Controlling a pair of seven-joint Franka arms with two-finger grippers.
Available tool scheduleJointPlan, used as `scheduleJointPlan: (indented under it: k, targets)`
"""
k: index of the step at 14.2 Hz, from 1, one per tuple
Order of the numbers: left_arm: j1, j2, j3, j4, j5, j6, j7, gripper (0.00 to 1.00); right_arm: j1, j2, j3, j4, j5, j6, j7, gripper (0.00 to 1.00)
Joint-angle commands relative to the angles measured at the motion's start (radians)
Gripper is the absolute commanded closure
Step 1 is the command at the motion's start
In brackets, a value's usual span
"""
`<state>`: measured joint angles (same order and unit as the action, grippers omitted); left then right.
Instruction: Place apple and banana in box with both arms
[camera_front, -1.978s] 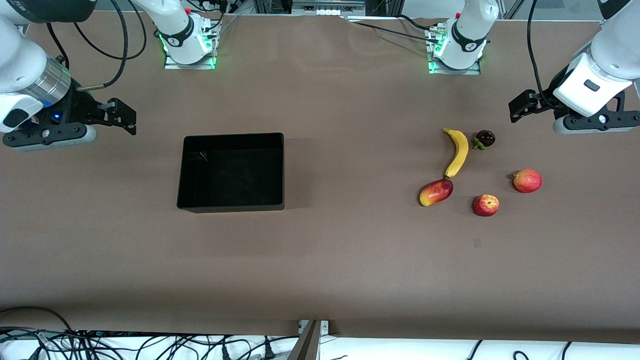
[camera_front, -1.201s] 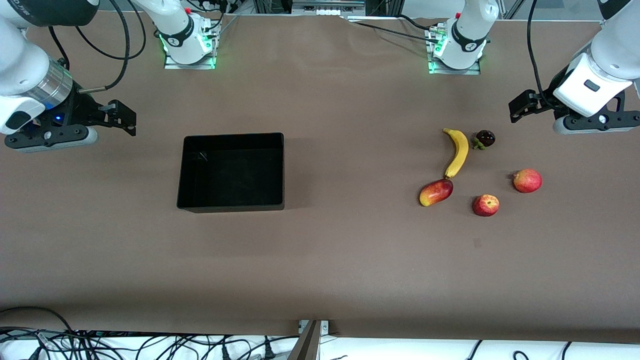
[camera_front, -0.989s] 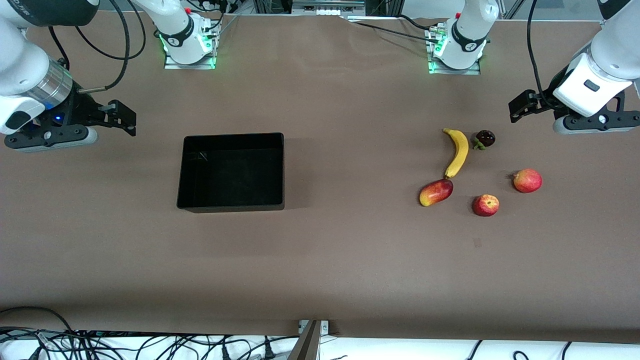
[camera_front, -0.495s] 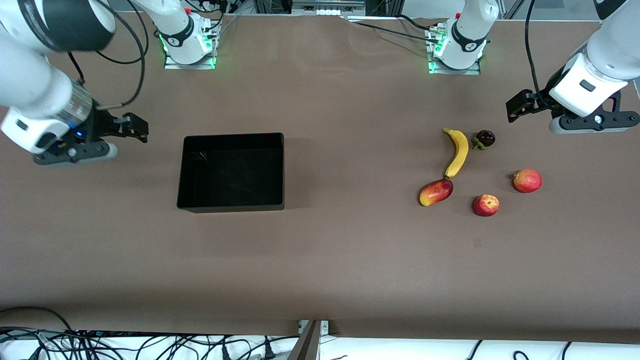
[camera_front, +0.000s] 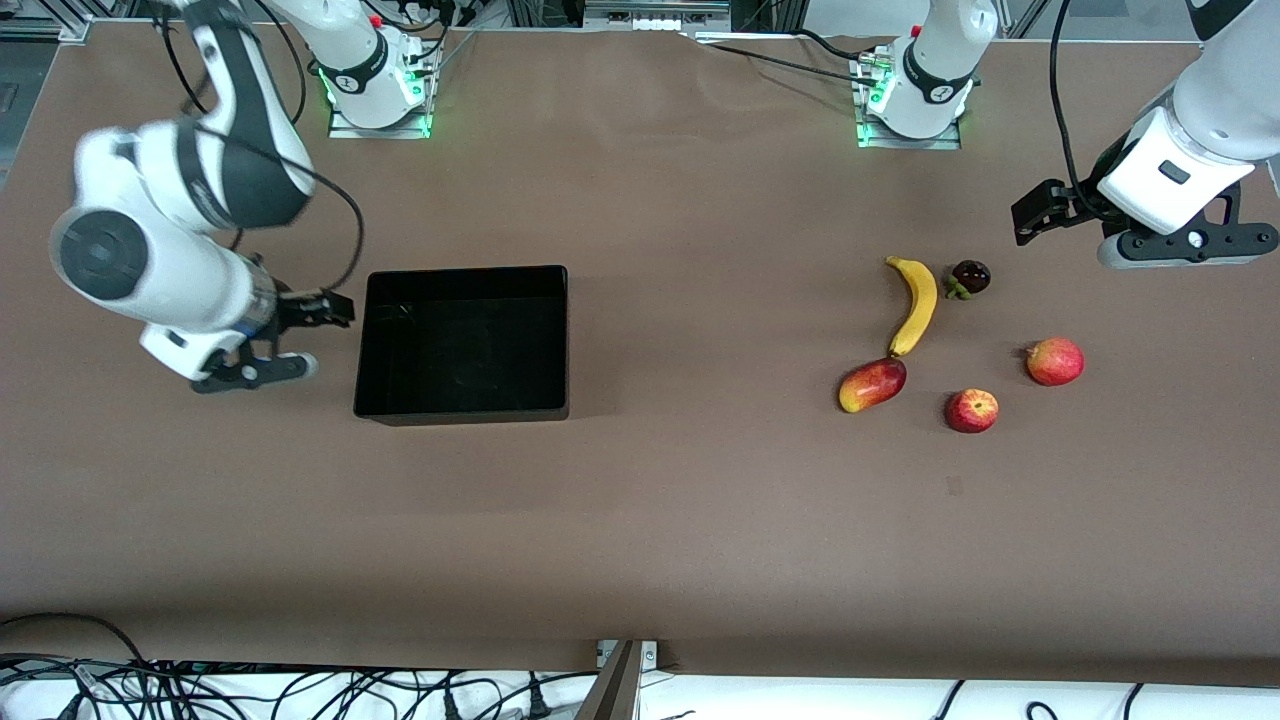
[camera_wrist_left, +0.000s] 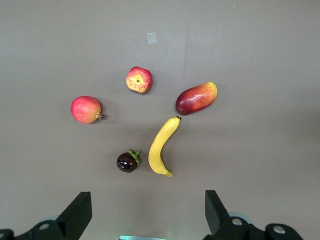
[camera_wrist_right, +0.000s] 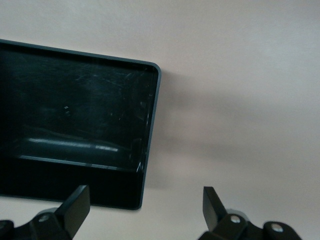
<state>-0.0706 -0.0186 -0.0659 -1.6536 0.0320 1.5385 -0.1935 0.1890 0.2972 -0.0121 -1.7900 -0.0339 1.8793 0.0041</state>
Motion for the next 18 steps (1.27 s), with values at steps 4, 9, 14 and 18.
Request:
scheduleJointPlan:
  k: [4, 9, 14, 18]
  targets:
    - [0.002, 0.169, 0.009, 0.021, -0.008, 0.008, -0.017, 0.00, -0.002, -0.023, 0.000, -0.288, 0.037, 0.265, 0.022, 0.06]
    - [0.046, 0.333, 0.020, 0.023, 0.031, 0.303, 0.116, 0.00, -0.005, 0.000, 0.000, -0.358, 0.060, 0.357, 0.022, 0.79]
    - [0.086, 0.505, 0.020, 0.018, 0.034, 0.477, 0.220, 0.00, -0.003, 0.011, 0.000, -0.312, 0.094, 0.351, 0.020, 1.00]
    - [0.101, 0.591, 0.020, 0.003, 0.036, 0.557, 0.287, 0.00, 0.032, 0.040, 0.026, -0.105, 0.101, 0.206, 0.011, 1.00]
